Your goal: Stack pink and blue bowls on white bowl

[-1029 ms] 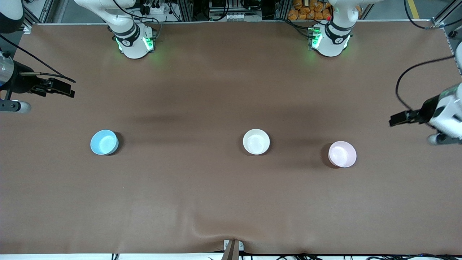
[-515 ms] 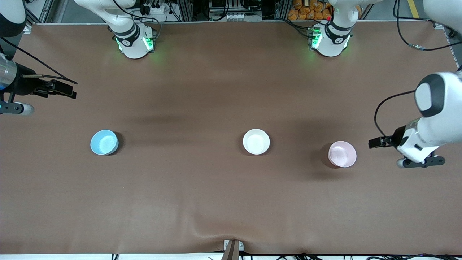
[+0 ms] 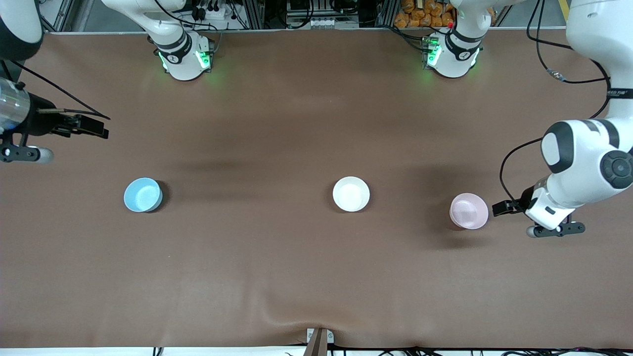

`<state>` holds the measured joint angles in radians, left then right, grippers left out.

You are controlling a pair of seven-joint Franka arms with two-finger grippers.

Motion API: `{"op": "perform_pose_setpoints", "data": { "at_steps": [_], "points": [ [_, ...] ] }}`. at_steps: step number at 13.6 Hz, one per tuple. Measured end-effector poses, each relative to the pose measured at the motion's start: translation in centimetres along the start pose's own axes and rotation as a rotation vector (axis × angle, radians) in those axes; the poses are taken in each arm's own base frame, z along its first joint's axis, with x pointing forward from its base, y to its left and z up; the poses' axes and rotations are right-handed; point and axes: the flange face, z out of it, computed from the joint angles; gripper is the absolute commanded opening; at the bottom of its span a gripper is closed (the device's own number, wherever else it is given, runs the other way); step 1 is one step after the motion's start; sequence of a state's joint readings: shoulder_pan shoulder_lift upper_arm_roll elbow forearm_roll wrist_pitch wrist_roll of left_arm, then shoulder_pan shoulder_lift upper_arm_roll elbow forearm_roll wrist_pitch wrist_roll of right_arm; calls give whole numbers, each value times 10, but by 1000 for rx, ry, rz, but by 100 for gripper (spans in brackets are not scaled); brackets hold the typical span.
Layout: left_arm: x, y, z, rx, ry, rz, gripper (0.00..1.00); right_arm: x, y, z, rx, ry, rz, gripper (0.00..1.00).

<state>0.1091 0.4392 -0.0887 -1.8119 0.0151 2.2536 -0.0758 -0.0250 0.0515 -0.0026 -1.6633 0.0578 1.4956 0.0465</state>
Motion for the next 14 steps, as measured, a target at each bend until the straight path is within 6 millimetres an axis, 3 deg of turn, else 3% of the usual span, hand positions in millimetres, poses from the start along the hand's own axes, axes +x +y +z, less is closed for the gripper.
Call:
{"op": "perform_pose_setpoints", "data": {
  "at_steps": [5,9,13,14],
  "points": [
    [-10,3,56,-5,-29,5,65,27,11,49,1,-29,23,100],
    [-20,2,74,-4,-61,5,35,55,37,87,6,-36,67,100],
    [-23,2,88,-4,-83,5,0,81,68,142,-7,11,112,100],
    [-23,2,90,-4,-84,5,0,85,79,153,-5,21,129,100]
  ]
}}
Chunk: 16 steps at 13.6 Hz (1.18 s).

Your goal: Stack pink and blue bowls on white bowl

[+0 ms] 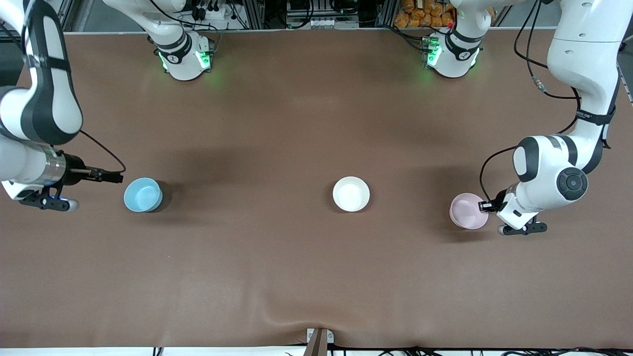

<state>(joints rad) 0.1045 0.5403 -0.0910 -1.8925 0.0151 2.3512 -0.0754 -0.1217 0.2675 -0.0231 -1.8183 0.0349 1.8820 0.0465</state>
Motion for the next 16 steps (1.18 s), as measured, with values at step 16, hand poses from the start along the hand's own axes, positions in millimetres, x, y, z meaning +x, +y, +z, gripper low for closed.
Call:
{"op": "perform_pose_setpoints", "data": {
  "at_steps": [16],
  "points": [
    [-84,269,-99,-115,0,29,0,55,71,126,47,78,152,100]
  ]
}}
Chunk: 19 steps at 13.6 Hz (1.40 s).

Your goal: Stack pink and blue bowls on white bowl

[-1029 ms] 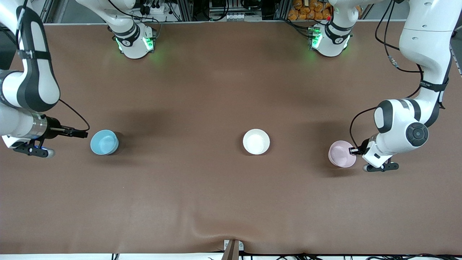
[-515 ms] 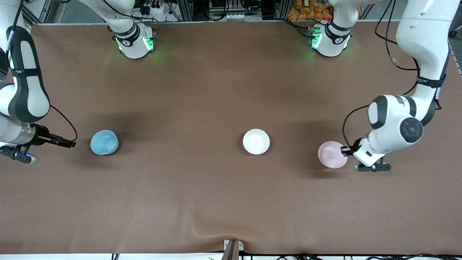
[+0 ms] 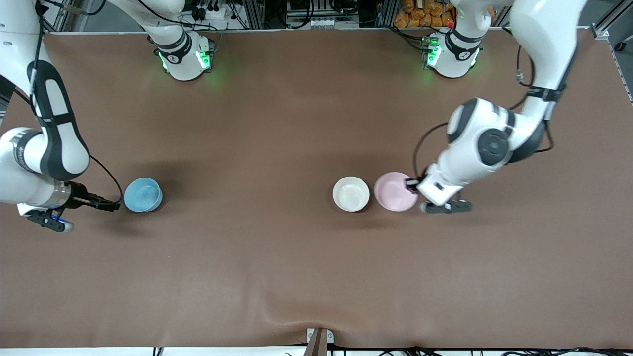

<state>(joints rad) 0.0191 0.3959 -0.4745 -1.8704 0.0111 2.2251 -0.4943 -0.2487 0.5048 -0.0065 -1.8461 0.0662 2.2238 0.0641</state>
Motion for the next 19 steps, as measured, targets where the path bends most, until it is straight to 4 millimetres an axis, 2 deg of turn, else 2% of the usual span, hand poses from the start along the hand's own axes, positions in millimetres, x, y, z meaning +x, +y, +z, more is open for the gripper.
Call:
{"op": "perform_pose_setpoints", "data": {
  "at_steps": [3,5,8,9,10,14,19],
  "points": [
    [-23,48,15,1,-20,-25,0,-16,-15,34,-8,-13,-24,100],
    [-28,62,27,-5,-30,-27,0,-31,-26,53,-16,-51,-44,100],
    [-25,65,45,-24,-32,-29,0,-42,-32,65,-22,-74,-55,32],
    [-24,66,50,-29,-33,-29,0,-43,-31,64,-22,-72,-54,14],
    [-24,66,53,-33,-32,-30,0,-43,-30,62,-22,-69,-53,0],
    [-21,66,65,-43,-32,-32,0,-40,-28,47,-19,-42,-48,0],
    [-19,64,81,-53,-35,-37,0,-38,-29,8,-9,20,-47,0]
  ]
}}
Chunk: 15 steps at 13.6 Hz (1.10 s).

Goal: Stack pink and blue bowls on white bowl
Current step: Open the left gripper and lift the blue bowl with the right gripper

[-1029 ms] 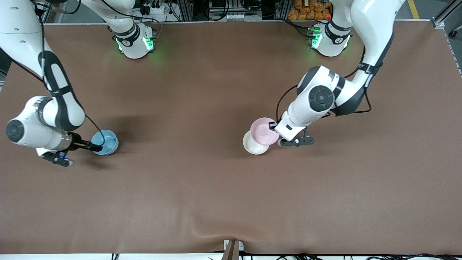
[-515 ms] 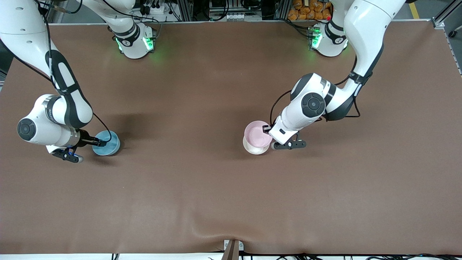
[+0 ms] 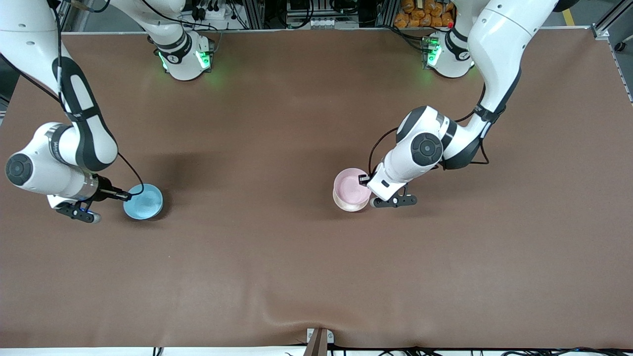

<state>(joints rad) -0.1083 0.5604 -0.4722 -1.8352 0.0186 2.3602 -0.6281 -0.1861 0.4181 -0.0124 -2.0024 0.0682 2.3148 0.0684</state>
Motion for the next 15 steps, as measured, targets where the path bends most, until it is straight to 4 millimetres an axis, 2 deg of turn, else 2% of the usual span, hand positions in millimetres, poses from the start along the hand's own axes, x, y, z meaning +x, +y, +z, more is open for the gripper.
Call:
{"op": "perform_pose_setpoints", "data": {
  "at_steps": [4,6,7,8,9,10,11,13,15],
  "points": [
    [2,-2,12,-10,-3,-6,0,-2,-4,-33,7,35,-7,0],
    [2,-2,14,-10,-5,-6,0,-4,-14,-51,23,52,-13,0],
    [2,-2,16,-10,-7,-7,8,-7,-25,-61,43,61,-14,0],
    [2,-3,17,-11,-7,-8,30,-10,-38,-70,67,62,-16,0],
    [3,-3,18,-13,-7,-8,55,-14,-54,-78,93,53,-22,0],
    [3,-3,20,-14,-8,-9,89,-17,-70,-88,117,39,-30,0],
    [3,-3,22,-16,-7,-10,100,-20,-86,-98,139,25,-36,0],
    [6,-3,20,-25,6,-19,100,-25,-118,-118,165,10,-19,0],
    [15,-2,9,-41,32,-29,100,-33,-157,-126,167,14,14,0]
  ]
}}
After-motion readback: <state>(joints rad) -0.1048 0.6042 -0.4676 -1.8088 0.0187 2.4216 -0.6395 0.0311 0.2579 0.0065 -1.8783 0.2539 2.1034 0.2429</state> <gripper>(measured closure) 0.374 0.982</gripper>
